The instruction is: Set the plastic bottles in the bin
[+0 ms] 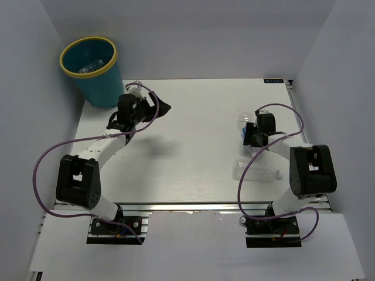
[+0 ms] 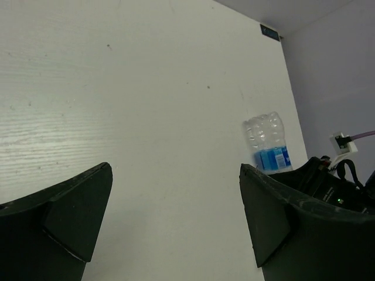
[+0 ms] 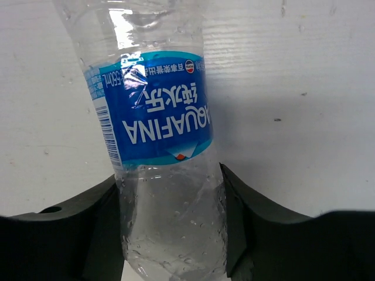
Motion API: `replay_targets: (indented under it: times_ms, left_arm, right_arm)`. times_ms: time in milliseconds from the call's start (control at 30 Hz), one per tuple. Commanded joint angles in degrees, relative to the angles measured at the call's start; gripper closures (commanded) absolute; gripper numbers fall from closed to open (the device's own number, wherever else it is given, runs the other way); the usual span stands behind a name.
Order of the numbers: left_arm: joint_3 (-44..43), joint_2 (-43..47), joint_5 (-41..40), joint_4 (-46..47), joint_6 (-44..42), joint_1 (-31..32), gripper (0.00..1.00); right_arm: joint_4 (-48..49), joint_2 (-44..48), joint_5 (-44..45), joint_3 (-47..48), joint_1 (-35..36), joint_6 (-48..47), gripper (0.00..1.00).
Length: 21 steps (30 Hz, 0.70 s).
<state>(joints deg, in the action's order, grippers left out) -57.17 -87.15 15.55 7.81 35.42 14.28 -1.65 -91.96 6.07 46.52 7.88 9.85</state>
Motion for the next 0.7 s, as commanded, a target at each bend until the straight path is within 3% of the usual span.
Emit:
replay_targets:
  times_ms: [0,100,267,667]
  left_arm:
    - [-2.5,1.7,3.4,4.1,0.5,0.7,0.02]
    - [-2.9,-1.2,4.1,6.6,4.3,2.9,0.02]
    - [-4.8,-7.0,9.9,10.7,8.3,5.1,0.02]
    - [-3.8,-7.6,1.4,11.1,8.0,8.0,0.02]
  right_arm:
    - [1.0,1.3,-3.4,2.9,0.0,-0.7,0.52]
    - [3.2,1.7,-10.6,4.3,1.8,-2.7,0.64]
    - [2.3,-1.3,-15.6,11.2,9.8,-3.7,0.65]
    - [9.8,-6.7,-31.5,19.7,24.7,4.7,0.66]
